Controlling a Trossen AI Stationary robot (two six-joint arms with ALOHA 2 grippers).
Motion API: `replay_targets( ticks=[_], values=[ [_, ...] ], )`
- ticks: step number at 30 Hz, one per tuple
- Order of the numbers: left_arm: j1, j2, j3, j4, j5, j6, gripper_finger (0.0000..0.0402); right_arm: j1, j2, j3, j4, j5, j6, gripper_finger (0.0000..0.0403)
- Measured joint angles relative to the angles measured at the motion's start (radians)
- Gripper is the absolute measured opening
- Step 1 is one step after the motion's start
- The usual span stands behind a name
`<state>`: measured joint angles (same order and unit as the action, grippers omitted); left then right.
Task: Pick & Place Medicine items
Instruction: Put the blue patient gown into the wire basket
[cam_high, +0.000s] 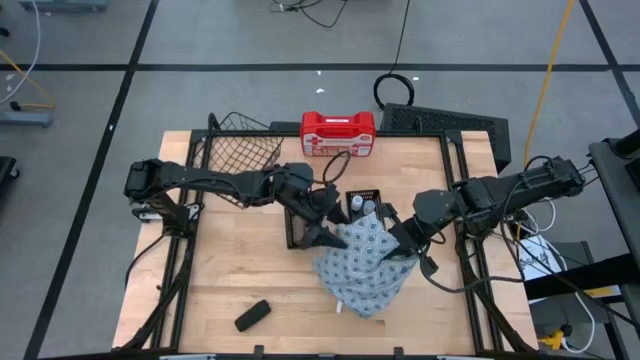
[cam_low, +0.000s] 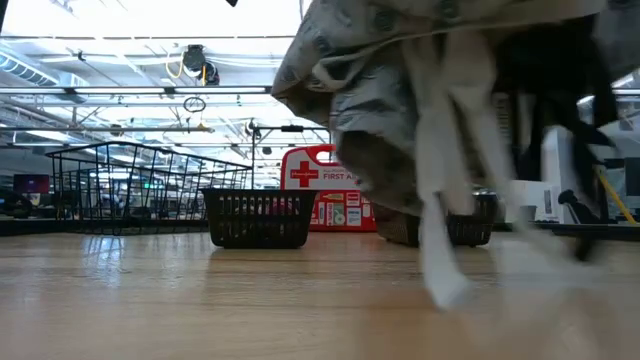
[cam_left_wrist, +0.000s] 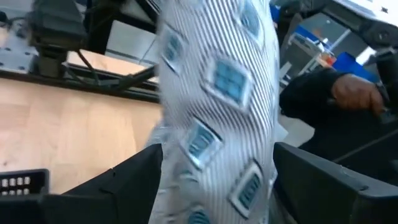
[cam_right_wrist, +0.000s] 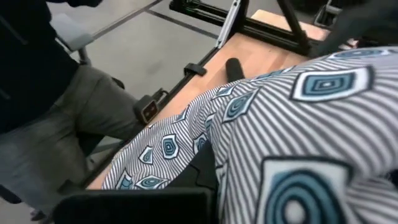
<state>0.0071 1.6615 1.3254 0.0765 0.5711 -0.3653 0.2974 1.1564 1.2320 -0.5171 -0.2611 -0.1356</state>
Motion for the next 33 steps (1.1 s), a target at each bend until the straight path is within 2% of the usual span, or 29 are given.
replay_targets(
  ticks=[15,23,27,31,33],
  values=[
    [-0.076,0.000,0.000,-0.046,-0.040,0.072,0.0316,-0.080,0.000,-0.001,0.149,-0.004,-0.179,0.0004],
    [-0.081,0.000,0.000,-0.044,-0.083,0.090,0.0301,-0.104,0.008,-0.001,0.169,-0.003,-0.194,0.0004],
    [-0.095,0.000,0.000,-0.045,-0.088,0.131,0.0254,-0.113,0.008,-0.001,0.159,-0.005,-0.194,0.0004],
    [-0.119,0.000,0.000,-0.044,-0.090,0.204,0.0160,-0.121,0.008,-0.001,0.143,-0.006,-0.182,0.0004],
    [-0.128,0.000,0.000,-0.039,-0.126,0.216,0.0110,-0.121,0.011,-0.001,0.142,-0.005,-0.170,0.0004]
  ],
)
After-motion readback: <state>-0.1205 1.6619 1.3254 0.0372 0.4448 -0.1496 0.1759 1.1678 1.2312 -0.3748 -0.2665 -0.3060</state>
